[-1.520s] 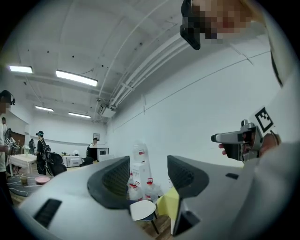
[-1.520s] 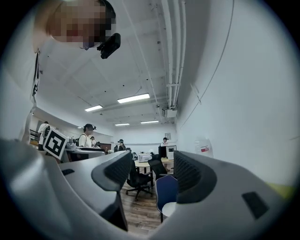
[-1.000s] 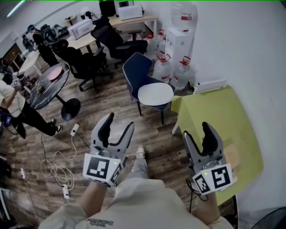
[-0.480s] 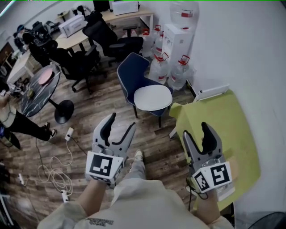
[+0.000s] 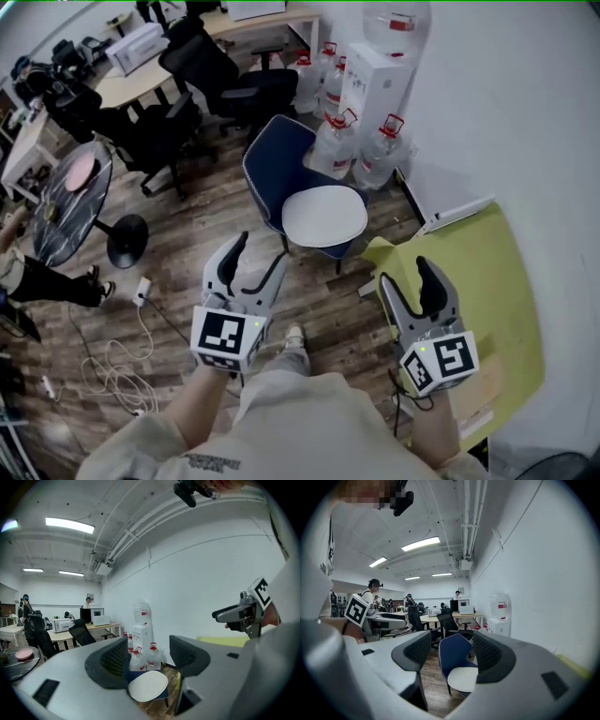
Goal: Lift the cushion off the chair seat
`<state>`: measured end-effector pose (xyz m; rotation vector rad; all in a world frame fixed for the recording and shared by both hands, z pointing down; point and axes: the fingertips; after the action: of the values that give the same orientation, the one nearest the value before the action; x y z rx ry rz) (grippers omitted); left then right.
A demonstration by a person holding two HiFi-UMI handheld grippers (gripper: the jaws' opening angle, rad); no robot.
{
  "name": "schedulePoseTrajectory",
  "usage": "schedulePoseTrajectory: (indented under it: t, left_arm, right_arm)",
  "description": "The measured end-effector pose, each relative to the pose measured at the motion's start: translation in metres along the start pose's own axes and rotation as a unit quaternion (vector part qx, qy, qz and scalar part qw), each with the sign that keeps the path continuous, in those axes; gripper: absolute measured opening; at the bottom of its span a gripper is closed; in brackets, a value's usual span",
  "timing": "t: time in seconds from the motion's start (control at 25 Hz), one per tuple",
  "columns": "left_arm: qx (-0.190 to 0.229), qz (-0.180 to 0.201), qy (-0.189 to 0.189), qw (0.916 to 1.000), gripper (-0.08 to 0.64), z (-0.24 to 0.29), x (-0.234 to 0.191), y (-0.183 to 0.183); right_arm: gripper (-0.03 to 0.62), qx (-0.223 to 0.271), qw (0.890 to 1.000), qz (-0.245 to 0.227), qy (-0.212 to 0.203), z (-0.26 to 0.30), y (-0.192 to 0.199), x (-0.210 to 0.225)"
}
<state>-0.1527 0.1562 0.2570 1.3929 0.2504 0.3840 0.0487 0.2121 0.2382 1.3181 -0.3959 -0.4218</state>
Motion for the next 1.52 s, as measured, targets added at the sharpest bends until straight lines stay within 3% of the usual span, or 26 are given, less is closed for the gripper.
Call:
schedulePoseTrajectory:
  t: [0.32,0.76,1.12,1.52]
  left_arm:
    - [-0.043,-0.002,0.020,0.9988,0.270,0.080,-0.045,0.028]
    - [-0.100,-0.007,0.028,0.9946,0.270,0.152,-0.062,0.078]
    - [-0.144,-0.020,0.006,0.9894,0.270,0.218,-0.074,0.105]
    - [-0.175,-0.048,-0.029,0.9830,0.270,0.324,-0.086,0.123]
  right_arm:
    - [0.282,-0.025,0.999,0.008,0.024,0.090,0.009,0.042]
    - [0.290,-0.077,0.995,0.040,0.042,0.143,0.058,0.095]
    - [0.291,-0.109,0.992,0.062,0.026,0.200,0.088,0.159]
    - [0.291,-0.150,0.985,0.089,0.008,0.287,0.121,0.266]
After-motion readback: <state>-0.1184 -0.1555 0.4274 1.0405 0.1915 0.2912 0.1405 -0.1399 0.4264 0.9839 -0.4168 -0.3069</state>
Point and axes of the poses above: the fingertips, and each gripper's own axes: z forward along the fingers, x to its right, y out of its underside, and after that the axes turned 9 degrees about -y, right-handed
